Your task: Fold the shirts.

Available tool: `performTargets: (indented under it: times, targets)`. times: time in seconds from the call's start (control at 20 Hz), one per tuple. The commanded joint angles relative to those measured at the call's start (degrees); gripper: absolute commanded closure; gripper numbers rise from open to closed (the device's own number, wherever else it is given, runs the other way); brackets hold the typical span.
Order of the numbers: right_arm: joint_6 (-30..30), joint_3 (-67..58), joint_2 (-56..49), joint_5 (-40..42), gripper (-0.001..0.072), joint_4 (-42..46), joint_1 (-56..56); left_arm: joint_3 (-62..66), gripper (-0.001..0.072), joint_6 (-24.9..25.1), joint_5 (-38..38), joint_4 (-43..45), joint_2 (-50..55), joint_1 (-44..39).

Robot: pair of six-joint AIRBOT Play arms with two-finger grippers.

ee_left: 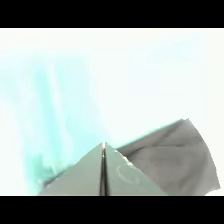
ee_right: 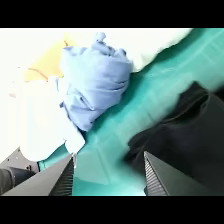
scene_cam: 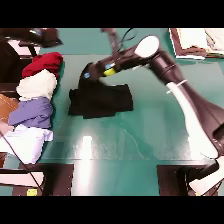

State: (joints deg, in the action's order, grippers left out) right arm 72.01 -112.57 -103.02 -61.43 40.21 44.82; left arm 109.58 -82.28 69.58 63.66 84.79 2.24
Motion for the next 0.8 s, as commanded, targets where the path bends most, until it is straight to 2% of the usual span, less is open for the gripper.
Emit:
performTargets:
  times: [0.0,0.2,0.3,0.35,0.4,0.55,0.75]
  targets:
    - [-0.46,0.11,-1.33,-1.11,0.0209,6.40,0.61,0.17,0.0681,0.26,2.34,0.96,-4.50,4.46]
    - [5.64,10.25,5.25,-7.98,0.0209,18.08,-9.05,0.13,0.0682,0.46,4.17,0.68,-4.61,4.28]
    - [8.50,19.56,8.85,-8.02,0.0208,19.82,-15.61,0.11,0.0682,0.42,4.66,0.33,-4.61,4.26]
    - [9.11,24.48,10.29,-7.37,0.0181,19.37,-19.21,0.11,0.0682,0.42,5.03,-0.50,-4.61,4.28]
    - [9.46,28.35,10.97,-6.78,0.0101,18.27,-22.23,0.11,0.0681,0.44,5.44,-1.33,-4.61,4.26]
    - [8.81,35.67,9.22,-4.57,0.0118,6.73,-28.79,0.00,0.0682,0.87,5.40,-3.37,-4.57,4.26]
    - [5.73,36.04,3.17,-0.87,0.0138,-2.47,-27.23,0.00,0.0681,0.87,5.44,-3.37,-4.31,4.28]
